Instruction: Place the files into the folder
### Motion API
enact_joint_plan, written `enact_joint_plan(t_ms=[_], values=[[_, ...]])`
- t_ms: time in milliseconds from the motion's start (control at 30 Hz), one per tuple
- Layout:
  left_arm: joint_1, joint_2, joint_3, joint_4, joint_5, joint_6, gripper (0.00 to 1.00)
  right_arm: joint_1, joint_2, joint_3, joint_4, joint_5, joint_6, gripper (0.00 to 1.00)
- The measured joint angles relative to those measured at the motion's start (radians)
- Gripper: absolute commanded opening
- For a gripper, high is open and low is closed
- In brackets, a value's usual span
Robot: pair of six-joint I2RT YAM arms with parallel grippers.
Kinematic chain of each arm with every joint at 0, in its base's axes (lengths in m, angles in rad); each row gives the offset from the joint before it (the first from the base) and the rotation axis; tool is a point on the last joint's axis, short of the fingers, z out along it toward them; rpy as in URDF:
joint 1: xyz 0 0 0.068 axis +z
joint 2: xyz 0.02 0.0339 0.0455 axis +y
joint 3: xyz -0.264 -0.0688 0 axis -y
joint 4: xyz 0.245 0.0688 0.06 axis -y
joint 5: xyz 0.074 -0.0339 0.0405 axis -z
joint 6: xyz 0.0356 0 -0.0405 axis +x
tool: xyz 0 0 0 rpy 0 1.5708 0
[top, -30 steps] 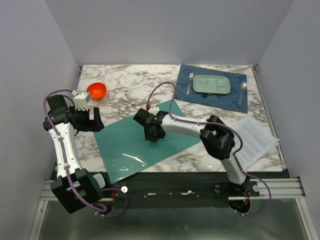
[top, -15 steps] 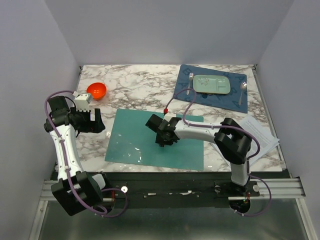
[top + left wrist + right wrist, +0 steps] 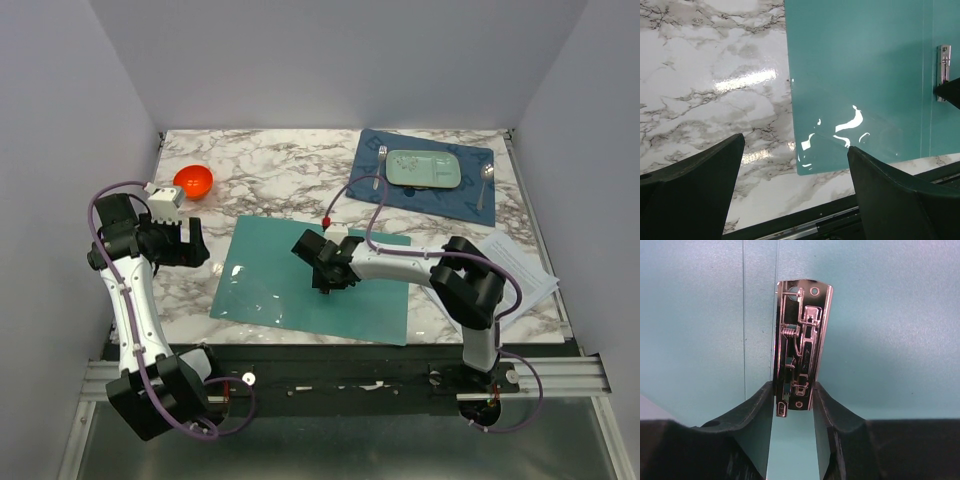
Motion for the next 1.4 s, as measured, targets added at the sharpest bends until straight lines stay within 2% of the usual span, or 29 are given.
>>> enact_joint_plan(t_ms=[67,333,400,433,467,633,733,900,1100,1267,1400], values=[[0.0,-0.008,0.0,0.0,-0.005,0.002,0.99,-0.002,0.003,0.006,0.0,-0.001,-0.038,0.38],[0.0,-0.047,-0.002,0.0,-0.015,0.011,0.99,-0.008,0.007,0.014,-0.001,0.0,-0.166,0.38],[0.0,-0.043,-0.002,0.0,-0.015,0.011,0.99,-0.008,0.006,0.014,-0.001,0.0,-0.186,0.46],[0.0,-0.041,-0.002,0.001,-0.016,0.011,0.99,-0.008,0.005,0.012,0.0,0.0,-0.195,0.58],[0.0,-0.039,-0.003,0.001,-0.016,0.011,0.99,-0.008,0.003,0.01,-0.001,-0.001,-0.203,0.63],[0.0,-0.032,-0.008,0.001,-0.016,0.014,0.99,-0.013,-0.021,-0.002,-0.065,0.001,-0.201,0.72],[0.0,-0.029,-0.008,0.002,-0.02,0.015,0.99,-0.024,-0.089,-0.011,-0.121,0.003,-0.173,0.71],[0.0,-0.029,-0.008,0.002,-0.035,0.022,0.99,-0.102,-0.222,0.007,-0.284,0.04,-0.079,0.59],[0.0,-0.032,-0.014,0.003,-0.042,0.031,0.99,-0.28,-0.212,-0.025,-0.508,0.109,0.002,0.58],[0.0,-0.032,-0.017,0.003,-0.051,0.035,0.99,-0.346,-0.212,-0.13,-0.581,0.124,0.013,0.58],[0.0,-0.035,-0.017,0.003,-0.055,0.038,0.99,-0.397,-0.212,-0.147,-0.593,0.132,0.009,0.58]])
